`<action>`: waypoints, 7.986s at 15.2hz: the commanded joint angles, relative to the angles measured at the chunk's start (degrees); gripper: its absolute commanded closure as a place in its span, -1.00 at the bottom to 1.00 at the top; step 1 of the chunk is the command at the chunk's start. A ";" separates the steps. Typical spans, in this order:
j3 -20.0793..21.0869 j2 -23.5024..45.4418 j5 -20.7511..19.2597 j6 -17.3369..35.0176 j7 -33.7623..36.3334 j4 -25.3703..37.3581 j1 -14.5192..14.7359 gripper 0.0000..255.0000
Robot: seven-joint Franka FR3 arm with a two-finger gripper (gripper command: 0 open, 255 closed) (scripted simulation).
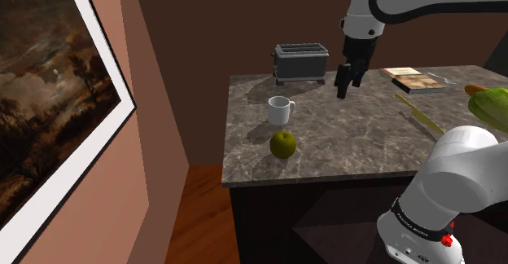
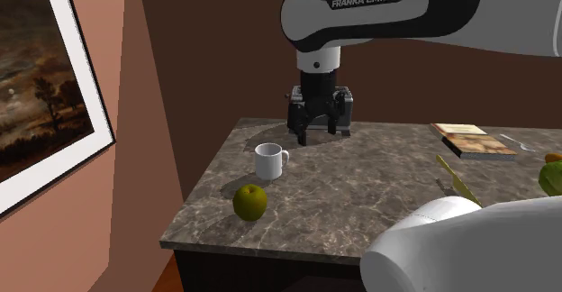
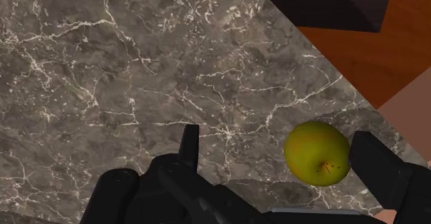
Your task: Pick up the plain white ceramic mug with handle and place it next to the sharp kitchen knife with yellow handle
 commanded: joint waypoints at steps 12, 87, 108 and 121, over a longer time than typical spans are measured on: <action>-0.25 22.51 0.87 19.28 1.64 4.70 0.26 -1.00; -0.88 50.96 2.86 15.08 1.20 39.50 -0.26 1.00; -15.21 36.77 0.78 17.36 -24.84 23.47 -12.83 1.00; -26.38 40.53 1.42 16.59 -43.86 28.09 -20.36 1.00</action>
